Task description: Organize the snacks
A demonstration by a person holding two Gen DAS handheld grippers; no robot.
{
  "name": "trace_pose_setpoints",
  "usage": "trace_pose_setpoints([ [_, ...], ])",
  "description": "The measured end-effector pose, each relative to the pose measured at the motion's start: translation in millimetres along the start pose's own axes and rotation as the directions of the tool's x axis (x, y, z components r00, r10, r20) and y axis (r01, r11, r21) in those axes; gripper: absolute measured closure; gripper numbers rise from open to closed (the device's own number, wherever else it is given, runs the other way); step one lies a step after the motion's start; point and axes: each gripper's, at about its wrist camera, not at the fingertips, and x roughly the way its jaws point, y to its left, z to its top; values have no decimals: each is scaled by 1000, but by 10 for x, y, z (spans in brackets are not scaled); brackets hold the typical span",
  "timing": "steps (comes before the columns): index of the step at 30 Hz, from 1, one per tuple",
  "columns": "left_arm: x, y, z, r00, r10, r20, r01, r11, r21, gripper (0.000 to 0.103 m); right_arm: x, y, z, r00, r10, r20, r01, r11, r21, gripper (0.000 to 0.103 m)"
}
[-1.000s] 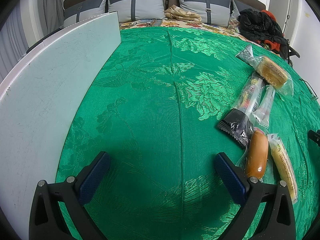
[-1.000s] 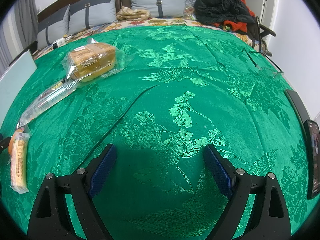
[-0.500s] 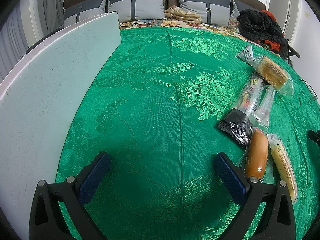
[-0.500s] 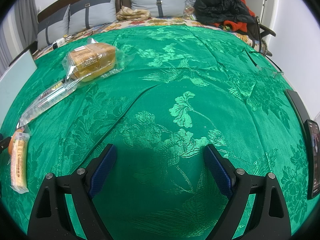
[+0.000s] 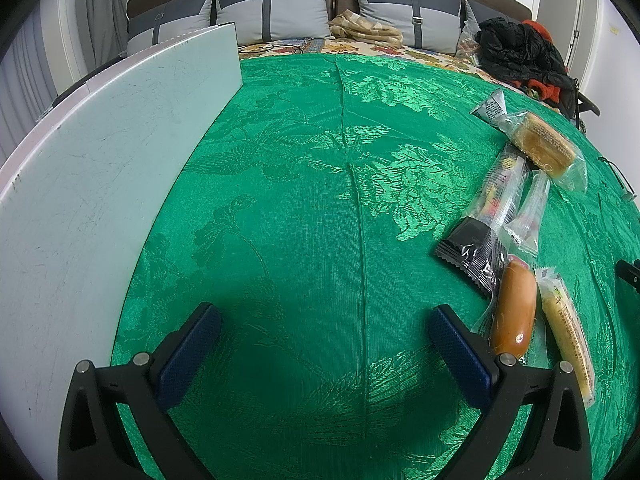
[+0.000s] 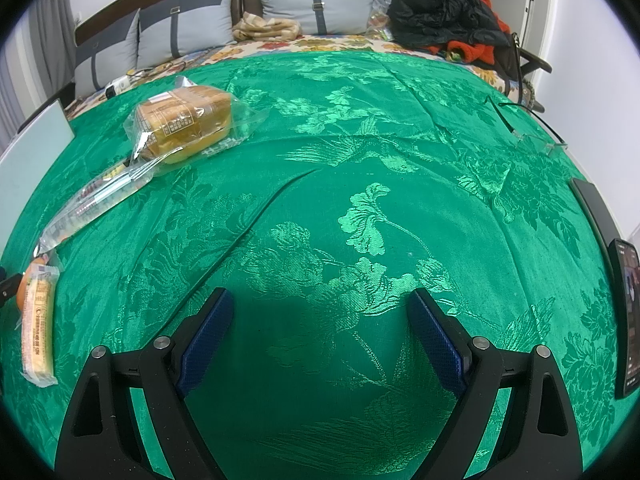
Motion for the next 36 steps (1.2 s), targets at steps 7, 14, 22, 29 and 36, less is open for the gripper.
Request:
trace_pose_setpoints([
  [7, -2, -1, -1, 1000, 0, 0, 0, 1000, 0, 0, -2, 1, 0, 1000, 0, 0, 0, 1000, 0, 11],
  [14, -3, -1, -2, 1000, 0, 0, 0, 1000, 0, 0, -4, -1, 0, 1000, 1, 0, -1, 1000, 1, 11],
  [22, -6, -7, -6, 1000, 0, 0, 0, 1000, 0, 0, -3, 0, 3, 1000, 1, -1, -1, 1000, 1, 11],
  [29, -8, -8, -6, 1000, 2, -1, -2, 1000, 0, 0, -4, 0, 3, 1000, 1, -1, -1, 1000, 2, 11],
  [36, -25, 16, -15, 1000, 4, -2, -4, 1000, 0, 0, -4, 1, 3, 1000, 1, -1, -1, 1000, 2, 11],
])
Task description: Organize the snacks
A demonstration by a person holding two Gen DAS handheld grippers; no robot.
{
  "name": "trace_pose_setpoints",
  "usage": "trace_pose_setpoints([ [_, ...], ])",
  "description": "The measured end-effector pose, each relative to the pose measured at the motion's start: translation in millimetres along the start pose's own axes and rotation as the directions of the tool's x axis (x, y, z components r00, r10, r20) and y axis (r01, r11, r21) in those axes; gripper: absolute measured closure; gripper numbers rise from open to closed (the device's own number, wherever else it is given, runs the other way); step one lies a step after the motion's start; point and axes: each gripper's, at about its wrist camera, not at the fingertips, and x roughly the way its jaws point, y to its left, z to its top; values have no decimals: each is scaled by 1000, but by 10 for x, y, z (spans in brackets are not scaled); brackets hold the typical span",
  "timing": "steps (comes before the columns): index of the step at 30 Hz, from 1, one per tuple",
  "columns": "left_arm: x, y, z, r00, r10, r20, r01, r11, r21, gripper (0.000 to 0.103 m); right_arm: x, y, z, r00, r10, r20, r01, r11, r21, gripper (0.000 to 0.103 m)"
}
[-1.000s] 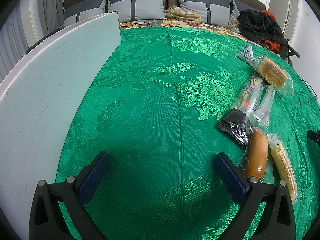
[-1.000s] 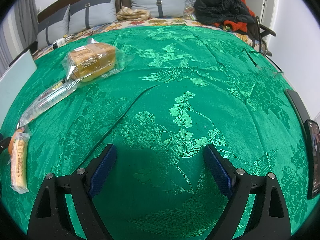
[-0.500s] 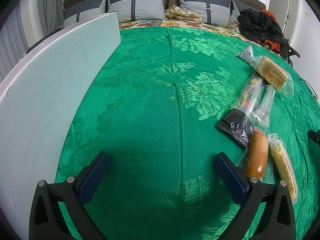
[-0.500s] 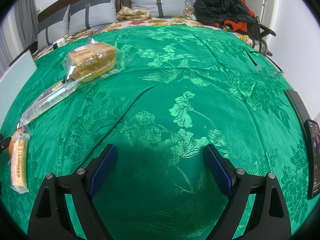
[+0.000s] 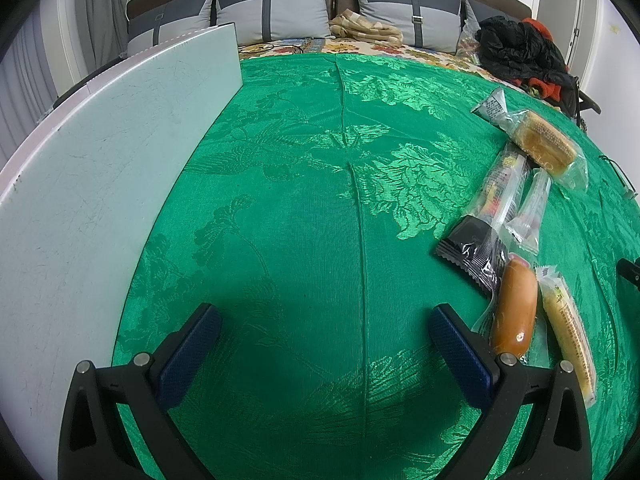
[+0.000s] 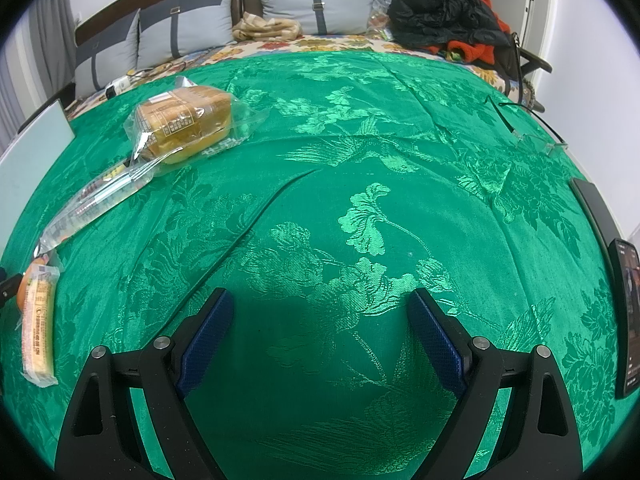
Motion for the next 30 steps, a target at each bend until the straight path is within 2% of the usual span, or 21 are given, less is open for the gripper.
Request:
trace_pose_setpoints([
  [7, -7, -9, -17, 1000, -12, -9, 12, 1000, 23, 0, 0, -2, 1, 1000, 1, 0, -1, 1000, 0, 11],
  [10, 11, -22, 42, 997, -14, -71, 17, 999, 32, 0, 0, -2, 1, 1000, 1, 0, -1, 1000, 1, 11],
  [12, 61, -33, 205, 988, -18, -154, 24, 999, 33, 0, 0, 0, 2, 1000, 1, 0, -1, 1000, 0, 11],
  [13, 55, -39, 271, 987, -25, -159, 30, 999, 30, 1, 0, 0, 2, 1000, 1, 0, -1, 1000, 0, 11],
  [17, -61, -188, 747, 992, -84, -90, 89, 995, 50, 1, -1, 1, 2, 1000, 0, 0, 0, 1000, 0, 11],
  [21, 101, -561, 1077, 982, -127, -143, 148, 978, 146, 1, -2, 1, 3, 1000, 2, 0, -2, 1000, 2, 11],
  [26, 473, -1043, 1203, 974, -84, -208, 139, 954, 265, 21, -1, 4, 4, 1000, 1, -1, -1, 1000, 1, 11],
  [28, 542, -1157, 1233, 968, -123, -217, 180, 946, 270, 21, 0, 5, 4, 1000, 1, -1, -1, 1000, 2, 11],
  [30, 609, -1297, 1222, 959, -159, -236, 223, 934, 277, 27, -1, 3, 4, 1000, 1, -1, -1, 1000, 2, 11],
])
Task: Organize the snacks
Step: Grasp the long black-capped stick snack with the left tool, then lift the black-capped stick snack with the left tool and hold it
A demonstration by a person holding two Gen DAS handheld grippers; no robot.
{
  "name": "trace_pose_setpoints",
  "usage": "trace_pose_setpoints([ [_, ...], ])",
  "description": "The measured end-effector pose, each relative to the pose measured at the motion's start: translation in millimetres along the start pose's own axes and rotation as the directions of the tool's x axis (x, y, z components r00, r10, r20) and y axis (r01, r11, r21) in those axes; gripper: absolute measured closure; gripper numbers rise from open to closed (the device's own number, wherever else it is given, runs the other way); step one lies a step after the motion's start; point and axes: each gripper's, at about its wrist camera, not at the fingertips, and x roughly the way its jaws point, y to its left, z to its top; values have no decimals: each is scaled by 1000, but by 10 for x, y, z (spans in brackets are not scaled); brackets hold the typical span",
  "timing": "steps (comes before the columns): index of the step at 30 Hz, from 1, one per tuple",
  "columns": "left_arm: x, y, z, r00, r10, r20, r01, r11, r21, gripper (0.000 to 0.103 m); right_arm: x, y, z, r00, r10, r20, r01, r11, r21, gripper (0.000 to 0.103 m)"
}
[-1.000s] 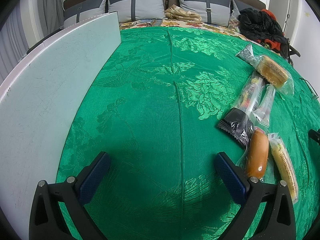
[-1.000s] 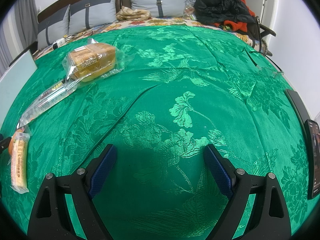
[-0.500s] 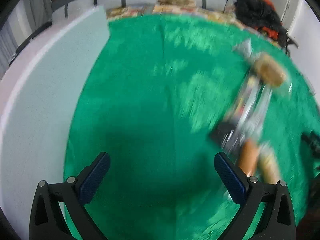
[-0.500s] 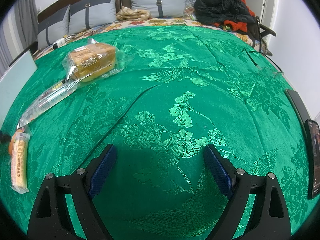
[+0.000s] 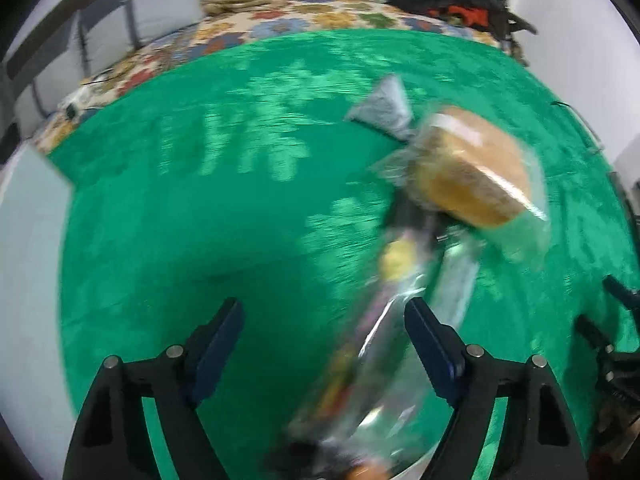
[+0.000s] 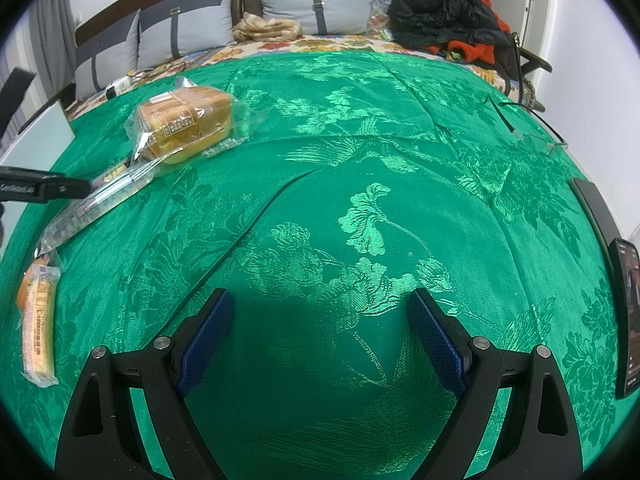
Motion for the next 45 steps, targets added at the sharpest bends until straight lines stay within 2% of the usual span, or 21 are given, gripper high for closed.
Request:
trace_pose_setpoints([
  [1, 37, -76, 2, 1000, -16, -11, 16, 1000, 17, 37, 0, 0, 0, 1000, 0, 0, 0, 1000, 0, 11],
  [2, 75, -133, 16, 1000, -17, -23, 17, 999, 36, 41, 1, 2, 0, 1000, 0, 0, 0, 1000, 0, 11],
  [3, 64, -202, 1, 1000, 8, 0, -8, 997, 77, 41, 0, 1, 0, 1000, 0, 0, 0, 1000, 0, 11],
  [4, 50, -213, -7, 1000, -11, 10, 10, 996, 93, 49, 1, 0, 0, 1000, 0, 0, 0, 1000, 0, 11],
  [5, 48, -206, 4, 1000, -19, 14, 17, 996, 90, 62, 0, 1, 0, 1000, 0, 0, 0, 1000, 0, 11],
  [7, 18, -87, 15, 1000, -3, 10, 2, 999, 43, 79, 2, 0, -1, 1000, 0, 0, 0, 1000, 0, 11],
  [9, -41, 94, -39, 1000, 7, 18, -6, 999, -38, 82, 1, 1, 0, 1000, 0, 0, 0, 1000, 0, 11],
  [11, -106, 316, -165, 999, 46, 16, -43, 990, -131, 83, 1, 3, 0, 1000, 0, 0, 0, 1000, 0, 11],
  [15, -366, 838, -635, 993, 114, 7, -107, 945, -311, 83, 1, 4, 1, 1000, -1, -1, 1, 1000, 0, 11],
  [18, -529, 993, -980, 993, 116, -2, -110, 933, -343, 83, 1, 7, 2, 1000, -1, -1, 1, 1000, 1, 11],
  [21, -713, 944, -1383, 996, 88, 6, -81, 935, -346, 83, 1, 8, 2, 1000, -1, -1, 1, 1000, 1, 11],
  [24, -738, 855, -1640, 994, 114, 4, -106, 937, -334, 75, 1, 8, 2, 1000, -2, -1, 2, 1000, 1, 11],
  [25, -759, 799, -1720, 991, 134, 28, -118, 939, -322, 63, 0, 4, 2, 1000, -2, -2, 2, 1000, 1, 11],
  [26, -758, 748, -1736, 989, 143, 37, -124, 942, -312, 38, 1, 8, 2, 1000, -2, -1, 2, 1000, 1, 11],
  [28, -695, 668, -1771, 984, 172, 43, -153, 945, -290, 16, 0, 5, 2, 1000, -2, -1, 2, 1000, 1, 11],
  [34, -664, 736, -1907, 970, 208, 123, -162, 937, -308, 0, 3, 9, 3, 1000, -3, -2, 3, 1000, 1, 11],
  [36, -670, 723, -1952, 963, 217, 157, -162, 939, -303, 0, 3, 10, 4, 1000, -3, -2, 3, 1000, 1, 11],
  [45, -654, 752, -1934, 961, 221, 165, -162, 937, -309, 0, 4, 10, 4, 1000, -3, -2, 3, 1000, 1, 11],
])
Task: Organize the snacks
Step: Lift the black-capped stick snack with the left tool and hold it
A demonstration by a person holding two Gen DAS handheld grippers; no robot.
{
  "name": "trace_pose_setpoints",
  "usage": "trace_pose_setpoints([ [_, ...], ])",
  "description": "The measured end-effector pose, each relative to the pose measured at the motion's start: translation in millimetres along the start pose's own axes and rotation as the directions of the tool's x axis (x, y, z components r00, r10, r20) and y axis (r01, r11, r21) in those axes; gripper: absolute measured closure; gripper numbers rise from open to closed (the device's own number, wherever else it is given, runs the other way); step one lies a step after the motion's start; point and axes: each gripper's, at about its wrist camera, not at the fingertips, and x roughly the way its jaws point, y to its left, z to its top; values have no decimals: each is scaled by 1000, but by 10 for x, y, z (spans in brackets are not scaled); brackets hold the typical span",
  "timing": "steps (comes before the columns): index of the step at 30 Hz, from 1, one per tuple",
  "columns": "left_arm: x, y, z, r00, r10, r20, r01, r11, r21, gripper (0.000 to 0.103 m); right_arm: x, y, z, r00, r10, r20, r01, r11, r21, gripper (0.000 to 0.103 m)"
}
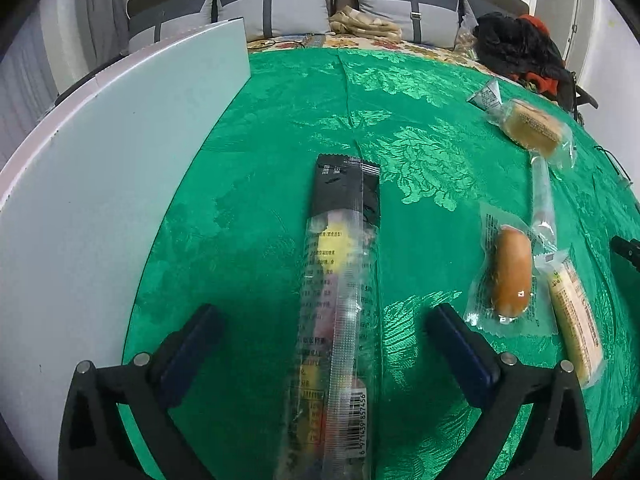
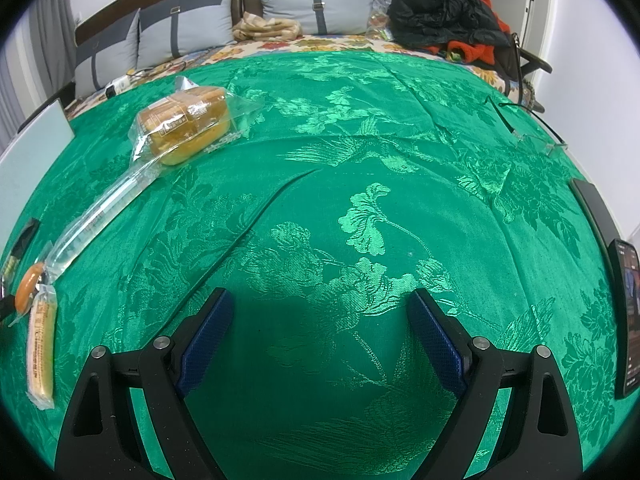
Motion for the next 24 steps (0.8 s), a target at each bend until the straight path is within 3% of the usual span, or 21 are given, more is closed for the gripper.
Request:
trace_pose_setpoints([
  [24, -18, 5, -18, 1000, 0, 1, 0, 1000, 0, 0, 1, -1, 2, 1000, 1, -2, -1, 1000, 0, 10],
])
